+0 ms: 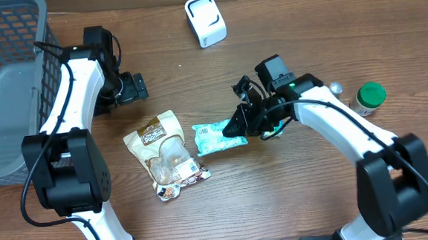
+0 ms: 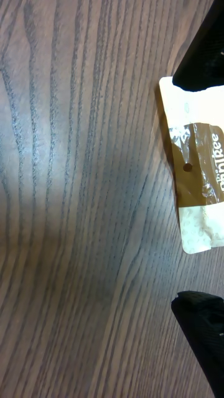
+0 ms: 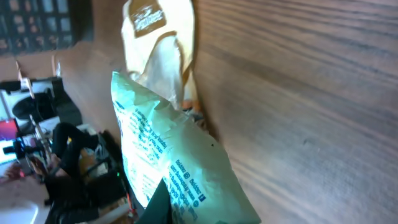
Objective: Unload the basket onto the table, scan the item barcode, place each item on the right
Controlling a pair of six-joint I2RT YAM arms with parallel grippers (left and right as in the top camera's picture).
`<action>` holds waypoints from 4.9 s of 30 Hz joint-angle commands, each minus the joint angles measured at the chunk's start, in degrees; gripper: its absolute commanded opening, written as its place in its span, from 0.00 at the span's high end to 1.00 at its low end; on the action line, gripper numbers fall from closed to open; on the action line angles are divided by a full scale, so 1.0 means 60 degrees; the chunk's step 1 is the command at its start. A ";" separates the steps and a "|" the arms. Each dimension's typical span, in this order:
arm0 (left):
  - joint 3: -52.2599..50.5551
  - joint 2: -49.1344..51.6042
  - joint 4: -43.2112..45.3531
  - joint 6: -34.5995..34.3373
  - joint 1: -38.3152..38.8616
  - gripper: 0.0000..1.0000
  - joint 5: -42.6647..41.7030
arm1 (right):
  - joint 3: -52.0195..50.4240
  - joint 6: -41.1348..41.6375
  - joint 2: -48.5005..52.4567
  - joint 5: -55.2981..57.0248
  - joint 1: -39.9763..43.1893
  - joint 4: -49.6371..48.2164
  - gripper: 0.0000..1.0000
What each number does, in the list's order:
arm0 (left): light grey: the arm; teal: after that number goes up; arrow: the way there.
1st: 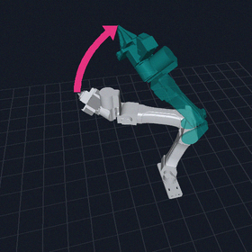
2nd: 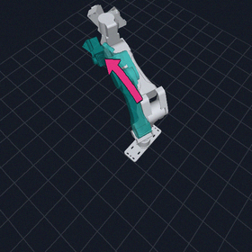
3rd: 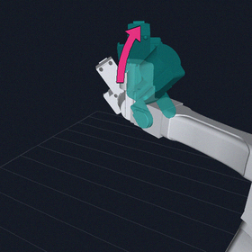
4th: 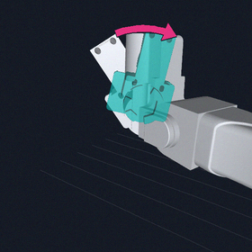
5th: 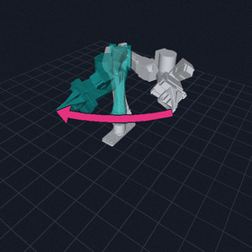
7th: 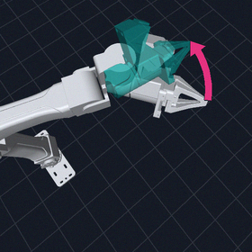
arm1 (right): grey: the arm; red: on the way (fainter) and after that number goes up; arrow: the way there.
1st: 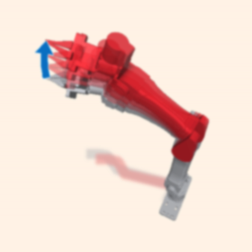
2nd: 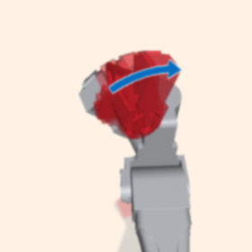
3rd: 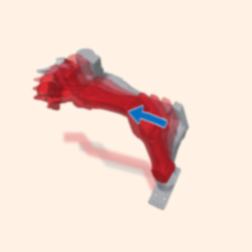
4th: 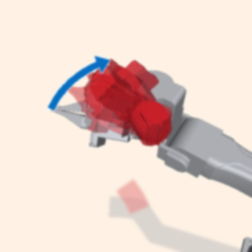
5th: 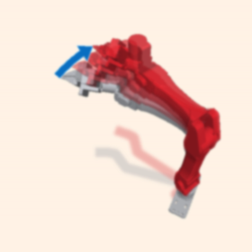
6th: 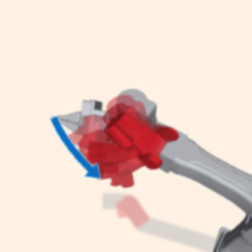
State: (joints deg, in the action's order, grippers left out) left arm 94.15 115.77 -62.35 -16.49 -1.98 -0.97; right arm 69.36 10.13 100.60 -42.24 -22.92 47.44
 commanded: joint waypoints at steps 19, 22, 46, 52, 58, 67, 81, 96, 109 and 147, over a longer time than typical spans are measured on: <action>0.0138 -0.0204 0.0004 0.0033 -0.0040 0.01 0.0131 | 0.0040 -0.1923 -0.2193 0.0109 0.0029 0.1333 0.96; 0.0135 -0.0204 0.0004 0.0033 -0.0040 0.00 0.0131 | 0.0040 -0.1923 -0.2758 0.0652 0.0025 0.1712 0.96; 0.0138 -0.0204 0.0004 0.0033 -0.0040 0.00 0.0131 | 0.0015 -0.1916 -0.3748 0.0780 0.0025 0.2484 0.96; 0.0135 -0.0204 0.0004 0.0033 -0.0040 0.01 0.0131 | 0.0011 -0.1916 -0.3745 0.0783 0.0025 0.2477 0.96; 0.0138 -0.0204 0.0004 0.0033 -0.0040 0.00 0.0131 | 0.0011 -0.1916 -0.3745 0.0860 0.0025 0.2477 0.96; 0.0138 -0.0204 0.0004 0.0033 -0.0040 0.00 0.0131 | 0.0011 -0.1916 -0.3745 0.0860 0.0025 0.2477 0.96; 0.0138 -0.0204 0.0004 0.0033 -0.0040 0.00 0.0131 | 0.0000 -0.1916 -0.3683 0.1140 0.0025 0.2477 0.96; 0.0135 -0.0204 0.0004 0.0033 -0.0040 0.00 0.0131 | 0.0000 -0.1912 -0.3683 0.1100 0.0025 0.2514 0.96; 0.0138 -0.0204 0.0004 0.0033 -0.0040 0.00 0.0131 | 0.0000 -0.1920 -0.3683 0.1104 0.0029 0.2470 0.96; 0.0138 -0.0204 0.0004 0.0033 -0.0040 0.00 0.0131 | 0.0004 -0.1665 -0.3683 0.1126 0.0029 0.2288 0.96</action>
State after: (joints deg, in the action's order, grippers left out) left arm 94.15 115.77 -62.37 -16.49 -1.98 -0.97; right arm 69.36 0.01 79.24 -35.11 -22.92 61.54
